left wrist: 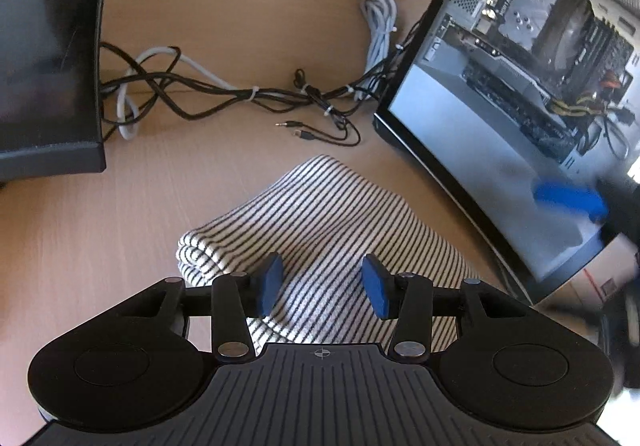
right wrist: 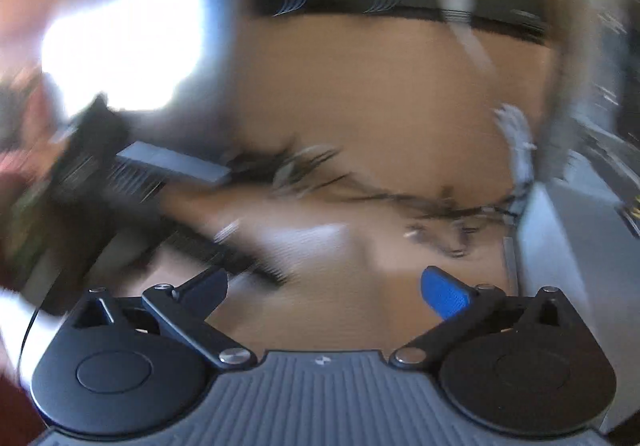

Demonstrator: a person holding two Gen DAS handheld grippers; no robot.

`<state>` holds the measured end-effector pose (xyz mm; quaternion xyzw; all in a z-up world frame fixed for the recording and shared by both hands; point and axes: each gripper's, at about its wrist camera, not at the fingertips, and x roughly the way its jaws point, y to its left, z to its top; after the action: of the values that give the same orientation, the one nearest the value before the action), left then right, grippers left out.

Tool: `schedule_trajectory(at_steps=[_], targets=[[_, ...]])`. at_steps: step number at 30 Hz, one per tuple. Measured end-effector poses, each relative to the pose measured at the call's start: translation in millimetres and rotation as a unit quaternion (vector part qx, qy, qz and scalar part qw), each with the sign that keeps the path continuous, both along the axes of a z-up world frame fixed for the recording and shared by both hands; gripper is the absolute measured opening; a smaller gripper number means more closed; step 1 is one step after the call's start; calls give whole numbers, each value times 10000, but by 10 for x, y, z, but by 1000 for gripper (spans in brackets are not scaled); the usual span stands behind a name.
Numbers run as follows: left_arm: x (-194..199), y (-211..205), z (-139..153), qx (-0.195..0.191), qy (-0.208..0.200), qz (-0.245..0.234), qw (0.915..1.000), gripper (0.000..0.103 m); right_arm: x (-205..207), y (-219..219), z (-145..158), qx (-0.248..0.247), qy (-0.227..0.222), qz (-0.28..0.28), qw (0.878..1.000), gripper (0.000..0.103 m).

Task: Fold clothes

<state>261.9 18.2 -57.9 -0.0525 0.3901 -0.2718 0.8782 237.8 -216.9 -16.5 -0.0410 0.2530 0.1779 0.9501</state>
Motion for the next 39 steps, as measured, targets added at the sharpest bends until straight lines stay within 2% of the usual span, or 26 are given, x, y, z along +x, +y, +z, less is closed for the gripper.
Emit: schedule_trajectory(at_steps=[3,8,10,15,19,20,23,28,30,31,34,37,38,39], targets=[[-60,-45,16,213,-134,-35,9997,50,299,-135,-87,373,278,-495,9977,103],[-85,-100,5,498,-187,-60,9986,50,654,-10,-600,272,1508,-773,9852,103],[-84,-117,-4,562,-187,-32,9982,49,670,-6,-705,615,1651,-805,9811,103],[-62,-99,-21,465,-119,-2,9988,50,675,-126,-786,1070,1771,-669,9761,103],[-62,-66,-30,371,-76,36,9993,50,796,-290,-999,2016,2187,-456,9537,103],[-65,-58,-34,340,-69,60,9994,49,818,-254,-1022,2012,2199,-366,9538,103],[-59,-26,-49,243,-38,139,9996,49,852,-173,-1037,1957,2348,-27,9521,103],[-70,-27,-43,176,-34,174,9997,52,908,-155,-937,1694,2569,150,9514,103],[-79,-39,-40,192,-48,201,9996,52,888,-200,-776,1684,2272,-116,9591,103],[-82,-41,-40,187,-49,209,9996,52,862,-205,-664,1566,1951,-217,9680,103],[-89,-47,-43,169,-53,233,9996,52,841,-103,-381,781,1069,-407,9904,103],[-93,-60,-41,166,-60,248,9995,53,1017,114,-462,-273,1109,-563,9919,103],[-96,-68,-41,176,-66,249,9995,53,1075,170,-549,-433,1189,-621,9900,103],[-99,-77,-40,198,-73,250,9995,54,1094,189,-592,-351,1200,-675,9899,103]])
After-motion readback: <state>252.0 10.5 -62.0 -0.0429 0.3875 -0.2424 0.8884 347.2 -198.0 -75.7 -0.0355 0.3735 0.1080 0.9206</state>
